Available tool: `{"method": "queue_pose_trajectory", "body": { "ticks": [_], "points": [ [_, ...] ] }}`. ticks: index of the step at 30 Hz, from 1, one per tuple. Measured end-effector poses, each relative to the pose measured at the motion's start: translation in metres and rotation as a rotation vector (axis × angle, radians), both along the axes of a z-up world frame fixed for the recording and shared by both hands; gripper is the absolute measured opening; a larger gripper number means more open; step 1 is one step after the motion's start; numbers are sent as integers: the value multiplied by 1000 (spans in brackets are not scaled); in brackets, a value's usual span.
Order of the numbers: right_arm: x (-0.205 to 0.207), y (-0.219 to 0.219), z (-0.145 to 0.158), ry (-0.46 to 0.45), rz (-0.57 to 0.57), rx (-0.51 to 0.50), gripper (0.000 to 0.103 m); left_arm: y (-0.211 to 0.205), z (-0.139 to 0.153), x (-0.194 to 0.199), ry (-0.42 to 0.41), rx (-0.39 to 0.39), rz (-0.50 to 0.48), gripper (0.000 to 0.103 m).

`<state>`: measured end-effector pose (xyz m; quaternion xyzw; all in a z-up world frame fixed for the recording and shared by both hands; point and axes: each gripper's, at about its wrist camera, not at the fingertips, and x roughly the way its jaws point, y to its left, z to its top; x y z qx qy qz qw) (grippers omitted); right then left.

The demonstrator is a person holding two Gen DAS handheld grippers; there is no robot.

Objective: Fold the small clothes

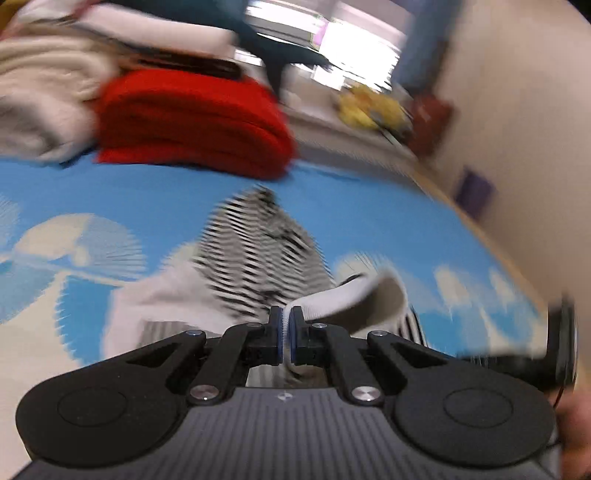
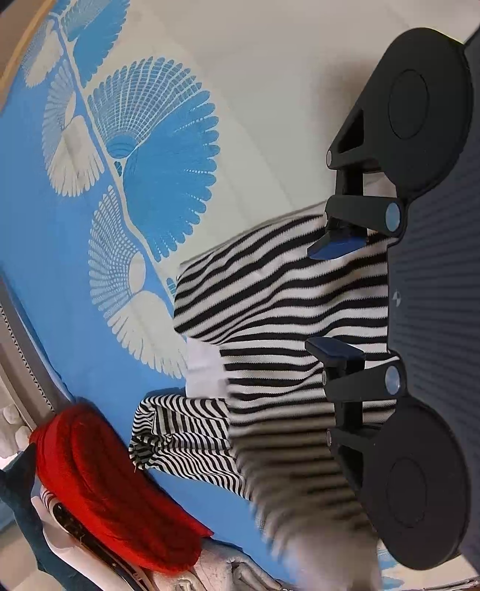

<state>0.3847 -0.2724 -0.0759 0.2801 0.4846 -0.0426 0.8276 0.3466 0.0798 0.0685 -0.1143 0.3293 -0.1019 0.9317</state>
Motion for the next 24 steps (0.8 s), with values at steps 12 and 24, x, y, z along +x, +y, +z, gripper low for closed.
{"method": "queue_pose_trajectory", "body": {
  "ticks": [12, 24],
  "points": [
    [-1, 16, -27, 123, 39, -102, 49, 84, -53, 20, 373, -38, 228, 13],
    [-3, 15, -43, 182, 41, -63, 59, 69, -125, 26, 584, 49, 198, 29]
  ]
}}
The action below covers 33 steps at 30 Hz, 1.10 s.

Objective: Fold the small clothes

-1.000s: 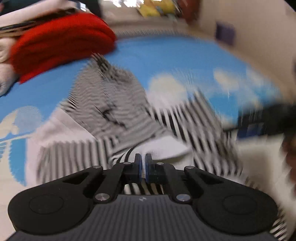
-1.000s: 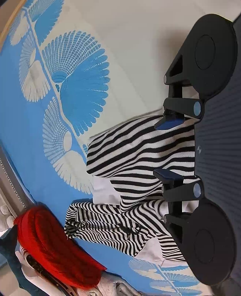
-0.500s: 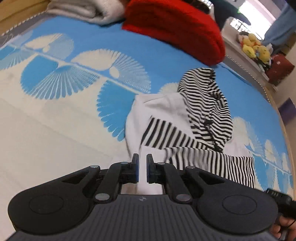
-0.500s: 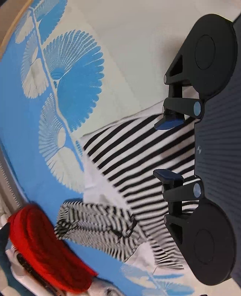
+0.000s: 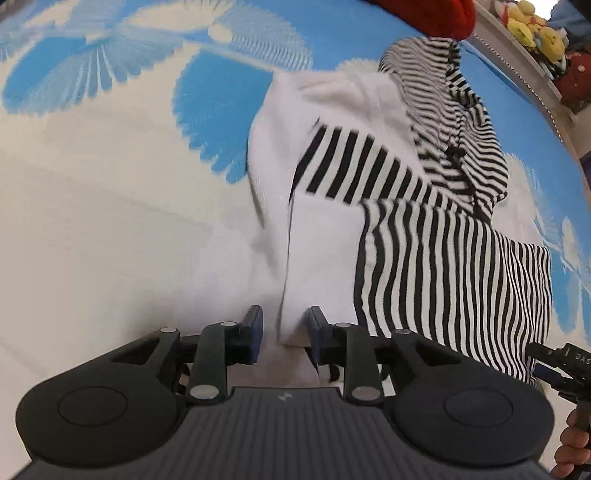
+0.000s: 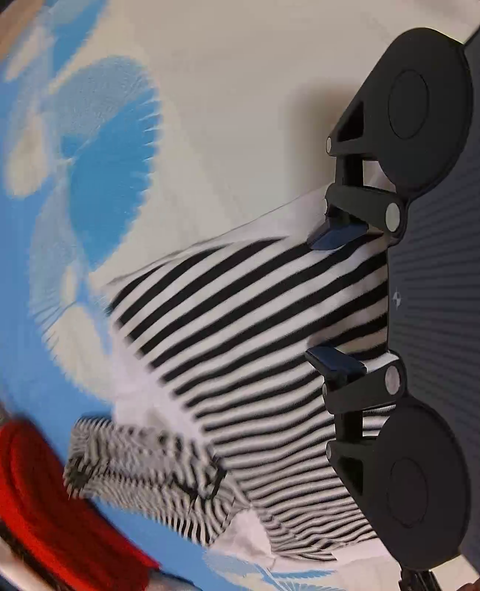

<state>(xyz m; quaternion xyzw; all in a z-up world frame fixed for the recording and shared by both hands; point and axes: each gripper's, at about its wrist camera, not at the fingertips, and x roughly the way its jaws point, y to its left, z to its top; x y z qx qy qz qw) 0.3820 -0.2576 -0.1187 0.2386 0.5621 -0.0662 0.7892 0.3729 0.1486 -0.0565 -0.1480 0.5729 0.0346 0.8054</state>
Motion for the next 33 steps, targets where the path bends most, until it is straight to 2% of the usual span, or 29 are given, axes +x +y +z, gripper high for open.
{"method": "queue_pose_trajectory", "body": {
  "ticks": [2, 4, 8, 10, 14, 18, 21, 28, 33],
  "points": [
    [1, 3, 9, -21, 12, -25, 59, -7, 13, -1, -62, 30, -34, 30],
    [1, 7, 16, -54, 45, -37, 60, -10, 15, 0, -88, 33, -54, 31],
    [2, 1, 3, 11, 20, -10, 60, -11, -11, 6, 36, 25, -16, 34],
    [4, 1, 10, -4, 15, -13, 60, -10, -7, 6, 29, 23, -1, 34],
    [5, 7, 37, -103, 70, -77, 60, -19, 22, 6, -81, 71, -40, 35],
    [6, 8, 54, -168, 125, -156, 61, -27, 37, 10, -157, 72, -45, 35],
    [8, 8, 57, -178, 148, -209, 62, -35, 41, 11, -195, 93, -51, 35],
    [9, 1, 64, -195, 156, -201, 62, -48, 53, 13, -295, 127, -46, 35],
    [11, -2, 70, -209, 168, -209, 62, -53, 72, 16, -366, 104, -65, 33]
  ]
}}
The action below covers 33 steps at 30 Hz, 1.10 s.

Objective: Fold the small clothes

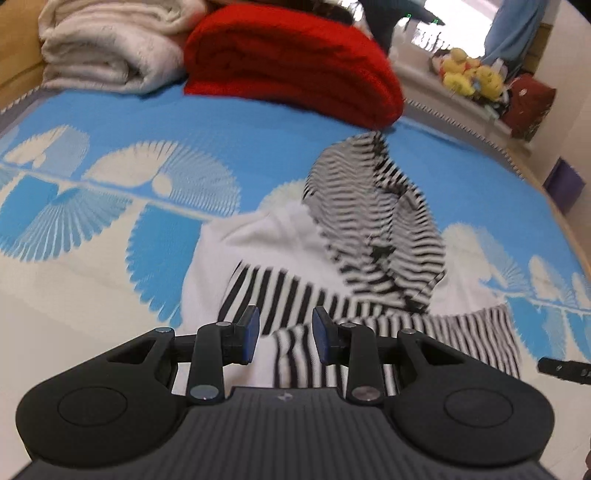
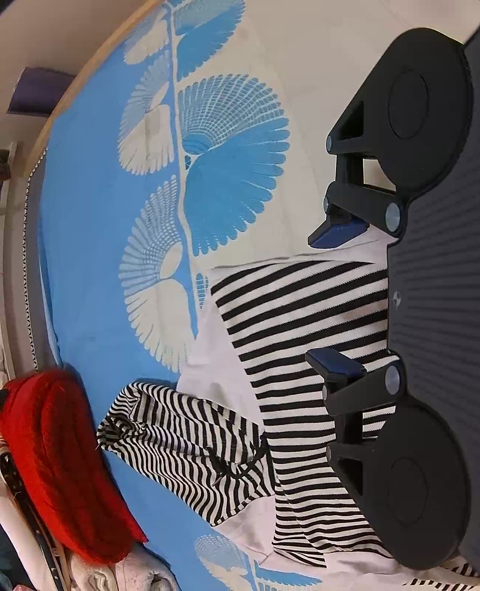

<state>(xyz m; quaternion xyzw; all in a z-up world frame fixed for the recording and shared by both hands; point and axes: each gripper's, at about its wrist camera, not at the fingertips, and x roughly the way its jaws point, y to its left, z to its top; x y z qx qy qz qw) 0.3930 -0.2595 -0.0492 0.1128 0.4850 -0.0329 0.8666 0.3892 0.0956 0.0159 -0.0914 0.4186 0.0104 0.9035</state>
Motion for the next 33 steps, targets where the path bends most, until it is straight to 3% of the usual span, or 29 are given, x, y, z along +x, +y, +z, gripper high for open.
{"method": "queue_pose_trajectory", "body": {
  "ticks": [2, 6, 13, 22, 24, 26, 33],
  "points": [
    [1, -3, -1, 1, 6, -20, 62, -7, 5, 2, -20, 22, -33, 22],
    [4, -10, -2, 1, 27, -66, 62, -18, 7, 30, -19, 20, -65, 14],
    [5, -23, -8, 8, 59, -166, 62, -35, 10, 149, -77, 53, -92, 13],
    [10, -36, -19, 41, 58, -170, 62, -58, -45, 299, -16, 40, -109, 13],
    [11, -38, -22, 52, 53, -162, 62, -60, -54, 328, -14, 20, -73, 18],
    [12, -39, -25, 57, 55, -160, 62, -61, -63, 352, -14, 9, -37, 43],
    [13, -38, -29, 65, 74, -175, 62, -65, -98, 412, 55, 7, -3, 53]
  ]
}}
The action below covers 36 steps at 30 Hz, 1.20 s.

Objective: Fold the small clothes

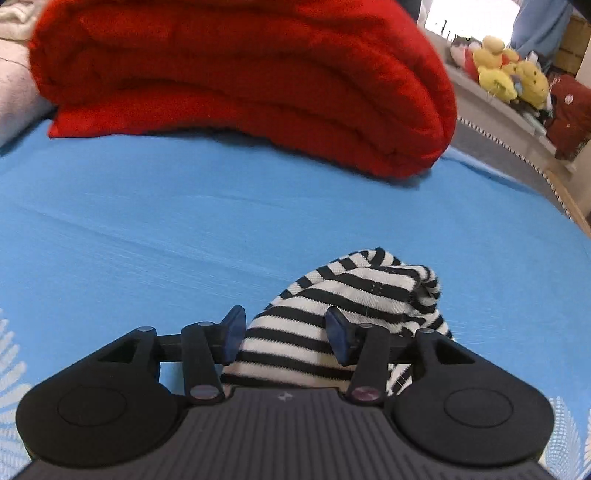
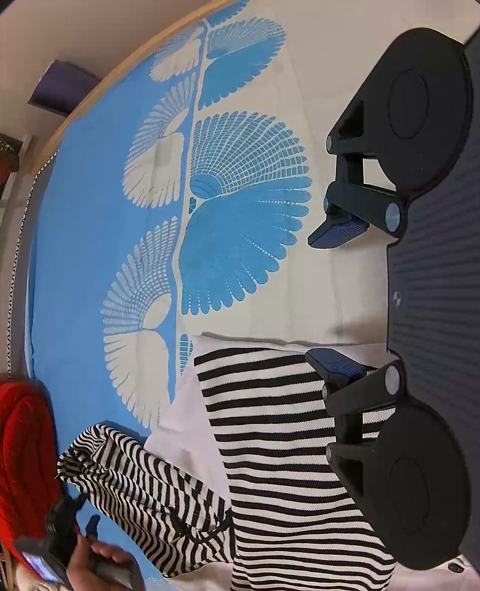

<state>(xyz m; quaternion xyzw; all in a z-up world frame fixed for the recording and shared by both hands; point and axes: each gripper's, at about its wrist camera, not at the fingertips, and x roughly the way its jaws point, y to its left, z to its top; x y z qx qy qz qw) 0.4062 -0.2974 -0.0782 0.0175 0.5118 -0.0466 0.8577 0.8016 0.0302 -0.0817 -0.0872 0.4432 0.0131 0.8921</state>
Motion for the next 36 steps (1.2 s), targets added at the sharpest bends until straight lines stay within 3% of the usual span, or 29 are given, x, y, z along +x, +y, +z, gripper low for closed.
{"method": "queue_pose_trajectory", "body": {
  "ticks": [3, 5, 8, 11, 13, 18, 19, 21, 23, 24, 25, 28, 29, 31, 34, 36],
  "points": [
    [2, -2, 0, 2, -5, -1, 62, -4, -5, 10, 0, 8, -33, 47],
    [3, -4, 1, 2, -16, 7, 62, -6, -7, 11, 18, -5, -75, 2],
    [3, -4, 6, -7, -17, 17, 62, -11, 10, -8, -39, -18, -151, 1],
    [3, -6, 15, -31, -15, 29, 62, -16, 40, -53, -121, -35, -242, 0],
    [2, -8, 20, -45, -26, 38, 62, -20, 60, -99, -172, -22, -322, 1],
    [-2, -15, 39, -104, -70, 93, 62, -32, 103, -281, -268, -16, -548, 0],
    [-4, -17, 43, -123, -83, 105, 62, -30, 106, -318, -247, -33, -579, 0],
    [-8, -21, 50, -166, -114, 127, 62, -25, 104, -389, -130, -55, -687, 1],
    [-13, -24, 55, -203, -146, 156, 60, -20, 96, -436, 52, -28, -751, 5],
    [-16, -25, 56, -222, -158, 184, 60, -14, 94, -450, 105, -23, -739, 5],
    [-17, -26, 56, -236, -168, 212, 58, -4, 96, -458, 107, -42, -688, 7],
    [-21, -26, 54, -254, -186, 315, 44, 38, 95, -444, 49, -225, -379, 22],
    [-20, -25, 52, -246, -193, 357, 44, 50, 88, -439, 45, -273, -272, 22],
    [-17, -23, 42, -193, -197, 473, 44, 63, 66, -422, 117, -292, -65, 22],
    [-9, -10, 18, -63, -169, 580, 48, 64, 36, -405, 224, -393, 50, 25],
    [-6, 3, 3, 18, -153, 570, 52, 58, 19, -399, 316, -448, 47, 28]
  ]
}}
